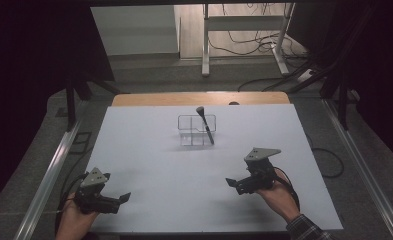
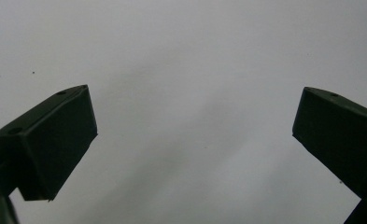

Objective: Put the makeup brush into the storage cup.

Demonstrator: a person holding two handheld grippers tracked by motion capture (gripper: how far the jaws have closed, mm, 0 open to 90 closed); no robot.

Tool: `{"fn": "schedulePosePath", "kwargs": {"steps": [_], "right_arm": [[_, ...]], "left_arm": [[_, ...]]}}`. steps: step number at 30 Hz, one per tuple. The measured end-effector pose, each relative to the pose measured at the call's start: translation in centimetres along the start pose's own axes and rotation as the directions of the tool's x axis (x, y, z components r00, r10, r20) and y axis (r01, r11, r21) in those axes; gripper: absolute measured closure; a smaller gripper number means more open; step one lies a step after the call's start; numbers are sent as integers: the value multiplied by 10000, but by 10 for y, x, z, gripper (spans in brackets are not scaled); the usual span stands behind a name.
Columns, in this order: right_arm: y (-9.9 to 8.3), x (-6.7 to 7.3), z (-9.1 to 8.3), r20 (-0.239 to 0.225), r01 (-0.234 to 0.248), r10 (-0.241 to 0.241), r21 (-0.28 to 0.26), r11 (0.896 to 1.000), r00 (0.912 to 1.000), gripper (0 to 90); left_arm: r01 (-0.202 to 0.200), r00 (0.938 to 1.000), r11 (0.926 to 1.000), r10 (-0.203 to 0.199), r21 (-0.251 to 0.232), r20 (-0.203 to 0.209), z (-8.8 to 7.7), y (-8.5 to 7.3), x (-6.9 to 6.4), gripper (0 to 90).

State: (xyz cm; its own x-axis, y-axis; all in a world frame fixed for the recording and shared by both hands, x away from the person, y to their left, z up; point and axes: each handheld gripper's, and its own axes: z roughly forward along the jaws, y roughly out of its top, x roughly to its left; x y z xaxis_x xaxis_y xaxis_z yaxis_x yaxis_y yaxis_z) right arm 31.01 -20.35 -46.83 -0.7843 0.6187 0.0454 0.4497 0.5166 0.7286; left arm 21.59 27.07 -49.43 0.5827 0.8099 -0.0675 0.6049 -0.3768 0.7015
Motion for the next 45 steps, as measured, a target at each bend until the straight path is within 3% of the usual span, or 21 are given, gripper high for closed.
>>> {"fn": "schedulePosePath", "kwargs": {"steps": [25, 34, 45], "right_arm": [[-22, -5, -23, 532, -306, 290, 289, 9991, 9982, 0], [-30, -8, -34, 636, -532, 522, 141, 9985, 9966, 0], [-39, -6, -44, 900, -407, 380, 276, 9988, 9952, 0]], "left_arm": [[92, 9999, 9998, -93, -160, -57, -2, 0, 1, 0], [87, 10000, 9998, -88, -185, -31, -1, 0, 1, 0], [80, 10000, 9997, -80, -218, -13, -1, 1, 1, 0]]}}
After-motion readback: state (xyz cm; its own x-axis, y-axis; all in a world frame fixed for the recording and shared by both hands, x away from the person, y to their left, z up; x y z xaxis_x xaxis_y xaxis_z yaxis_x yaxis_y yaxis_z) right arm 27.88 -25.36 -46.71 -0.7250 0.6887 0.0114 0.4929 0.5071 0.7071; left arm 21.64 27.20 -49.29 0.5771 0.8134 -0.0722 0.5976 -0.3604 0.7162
